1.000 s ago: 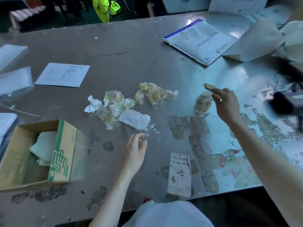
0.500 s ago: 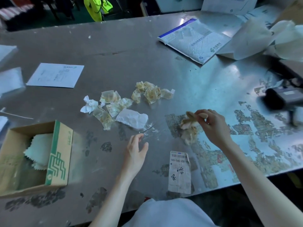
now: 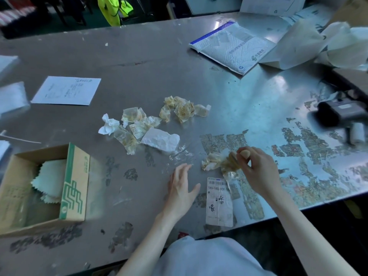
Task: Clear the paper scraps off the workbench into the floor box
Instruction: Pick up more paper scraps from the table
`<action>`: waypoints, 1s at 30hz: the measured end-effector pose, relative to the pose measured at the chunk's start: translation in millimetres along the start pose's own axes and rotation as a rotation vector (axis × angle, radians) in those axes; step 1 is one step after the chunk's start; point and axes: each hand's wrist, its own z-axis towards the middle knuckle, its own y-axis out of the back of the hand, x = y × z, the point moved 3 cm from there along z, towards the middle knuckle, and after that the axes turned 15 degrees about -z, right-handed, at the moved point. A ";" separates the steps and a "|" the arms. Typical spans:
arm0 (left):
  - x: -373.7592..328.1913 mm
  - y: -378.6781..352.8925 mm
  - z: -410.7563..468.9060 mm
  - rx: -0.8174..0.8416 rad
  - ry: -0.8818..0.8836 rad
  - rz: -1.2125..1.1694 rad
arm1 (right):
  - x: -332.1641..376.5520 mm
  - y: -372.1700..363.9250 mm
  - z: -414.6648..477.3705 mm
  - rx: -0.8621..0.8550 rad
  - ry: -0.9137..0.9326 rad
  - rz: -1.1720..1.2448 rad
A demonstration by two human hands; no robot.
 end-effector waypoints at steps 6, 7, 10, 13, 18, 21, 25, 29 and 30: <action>5.2 -11.0 11.1 0.097 0.014 0.105 | 25.5 -15.6 -25.7 0.046 0.016 0.197; 8.2 -9.8 9.8 0.103 0.014 0.122 | 32.0 -16.5 -29.4 0.042 0.011 0.240; 16.5 -4.5 2.3 0.057 0.017 0.149 | 47.1 -14.8 -39.4 0.021 -0.006 0.341; 24.6 4.0 -10.9 -0.023 0.004 0.151 | 47.6 -17.6 -45.1 0.048 -0.083 0.462; 31.1 13.0 -29.3 -0.068 -0.021 0.160 | 35.0 -7.9 -44.1 -0.064 -0.197 0.571; 32.3 11.2 -34.2 -0.060 -0.011 0.166 | 24.9 5.1 -44.4 -0.160 -0.152 0.415; 32.5 9.3 -37.3 -0.045 -0.007 0.201 | 20.4 3.7 -54.7 -0.123 -0.129 0.228; 34.5 12.0 -38.9 -0.027 -0.006 0.218 | 36.4 -6.7 -64.3 -0.063 -0.084 0.211; 35.1 12.9 -39.3 -0.027 -0.001 0.214 | 41.7 -8.4 -65.4 -0.058 -0.074 0.225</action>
